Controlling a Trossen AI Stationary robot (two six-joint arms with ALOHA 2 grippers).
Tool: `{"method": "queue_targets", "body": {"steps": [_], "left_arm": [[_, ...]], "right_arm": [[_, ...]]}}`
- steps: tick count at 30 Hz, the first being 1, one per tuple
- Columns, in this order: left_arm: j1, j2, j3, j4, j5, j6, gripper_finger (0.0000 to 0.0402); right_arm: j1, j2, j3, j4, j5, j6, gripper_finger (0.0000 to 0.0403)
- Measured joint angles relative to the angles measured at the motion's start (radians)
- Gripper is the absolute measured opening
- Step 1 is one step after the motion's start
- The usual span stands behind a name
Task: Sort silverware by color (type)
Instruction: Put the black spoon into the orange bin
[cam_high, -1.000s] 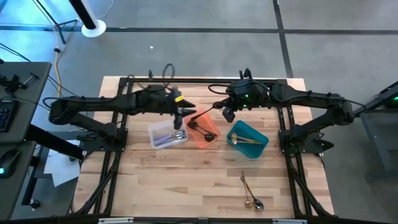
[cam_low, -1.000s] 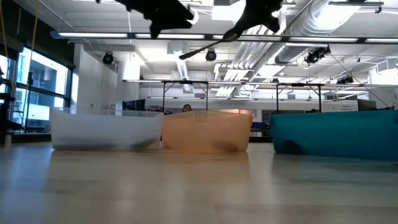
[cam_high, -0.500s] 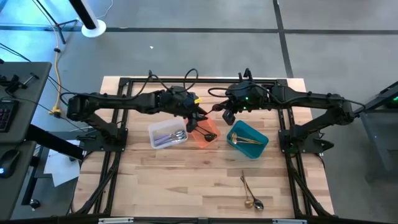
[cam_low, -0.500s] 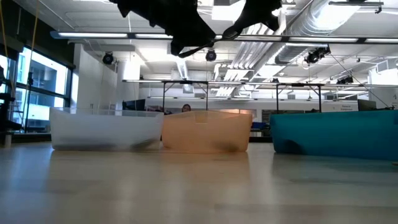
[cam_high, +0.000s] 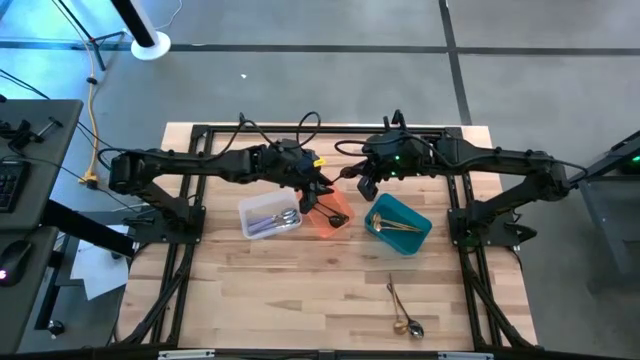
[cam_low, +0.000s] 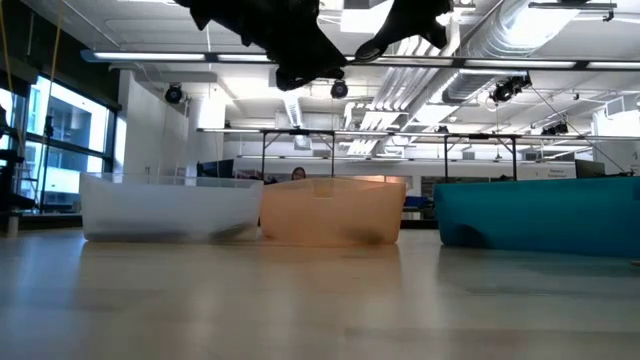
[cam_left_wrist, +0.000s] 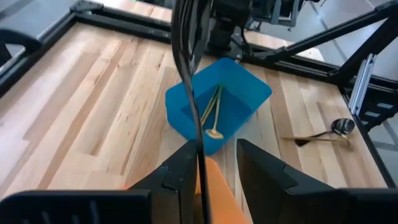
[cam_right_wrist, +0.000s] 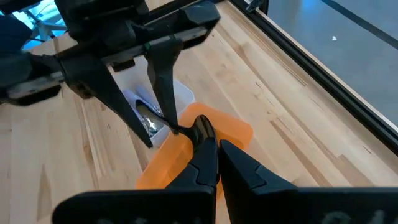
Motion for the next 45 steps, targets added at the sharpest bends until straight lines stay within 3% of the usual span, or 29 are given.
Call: {"method": "queue_targets", "body": {"steps": [16, 25, 28, 38, 45], "left_arm": [[0.001, 0.003, 0.000, 0.001, -0.027, 0.042, 0.0007], [0.015, 0.003, 0.000, -0.006, -0.025, 0.046, 0.0002], [0.016, 0.003, 0.000, -0.021, -0.023, 0.047, 0.0001], [0.020, 0.002, 0.000, -0.046, -0.027, 0.074, 0.0001], [0.052, -0.063, -0.001, -0.222, -0.096, 0.155, 0.0000]], "right_arm": [[0.001, 0.000, 0.000, -0.006, -0.008, 0.000, 0.0000], [0.000, -0.001, 0.000, -0.006, -0.020, -0.052, 0.0007], [-0.002, -0.001, 0.000, -0.006, -0.045, -0.051, 0.0038], [-0.014, -0.014, 0.000, -0.015, -0.022, -0.088, 0.0205], [-0.056, -0.100, 0.000, -0.227, 0.041, -0.038, 0.0233]]}}
